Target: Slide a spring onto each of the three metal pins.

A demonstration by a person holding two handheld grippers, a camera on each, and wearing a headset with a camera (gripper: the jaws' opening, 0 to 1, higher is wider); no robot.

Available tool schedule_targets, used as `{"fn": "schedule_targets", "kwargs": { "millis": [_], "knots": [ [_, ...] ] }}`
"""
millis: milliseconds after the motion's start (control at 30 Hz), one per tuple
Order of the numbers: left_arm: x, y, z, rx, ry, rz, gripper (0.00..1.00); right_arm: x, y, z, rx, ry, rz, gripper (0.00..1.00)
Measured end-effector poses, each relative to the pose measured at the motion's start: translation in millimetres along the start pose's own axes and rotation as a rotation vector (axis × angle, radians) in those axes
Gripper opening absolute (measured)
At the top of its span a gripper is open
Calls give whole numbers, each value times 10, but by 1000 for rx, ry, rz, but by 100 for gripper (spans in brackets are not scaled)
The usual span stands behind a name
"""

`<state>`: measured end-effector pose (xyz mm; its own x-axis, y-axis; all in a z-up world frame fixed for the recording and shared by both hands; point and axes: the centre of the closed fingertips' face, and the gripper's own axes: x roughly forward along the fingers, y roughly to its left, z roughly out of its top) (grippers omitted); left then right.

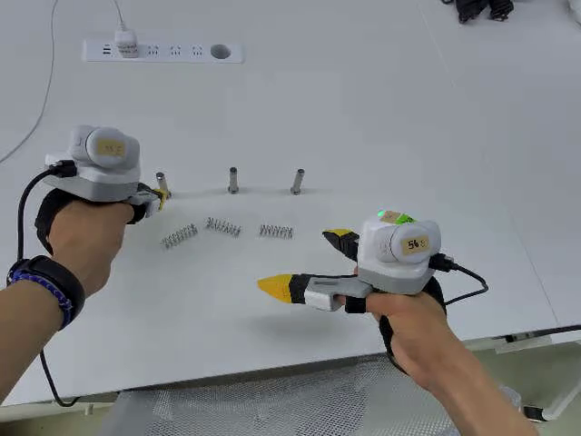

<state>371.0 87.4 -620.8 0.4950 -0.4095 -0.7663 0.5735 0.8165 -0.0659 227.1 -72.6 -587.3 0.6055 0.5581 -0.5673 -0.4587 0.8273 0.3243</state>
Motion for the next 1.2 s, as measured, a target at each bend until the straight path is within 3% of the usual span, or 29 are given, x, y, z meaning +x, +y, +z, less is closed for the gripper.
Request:
{"fn": "schedule_targets", "kwargs": {
  "millis": [600, 1200],
  "knots": [
    [-171, -30, -261, -18, 24, -30, 32, 31, 62, -31, -1, 8, 15, 88],
    [-417, -117, -320, 3, -14, -87, 53, 57, 91, -43, -5, 13, 24, 88]
  ]
}}
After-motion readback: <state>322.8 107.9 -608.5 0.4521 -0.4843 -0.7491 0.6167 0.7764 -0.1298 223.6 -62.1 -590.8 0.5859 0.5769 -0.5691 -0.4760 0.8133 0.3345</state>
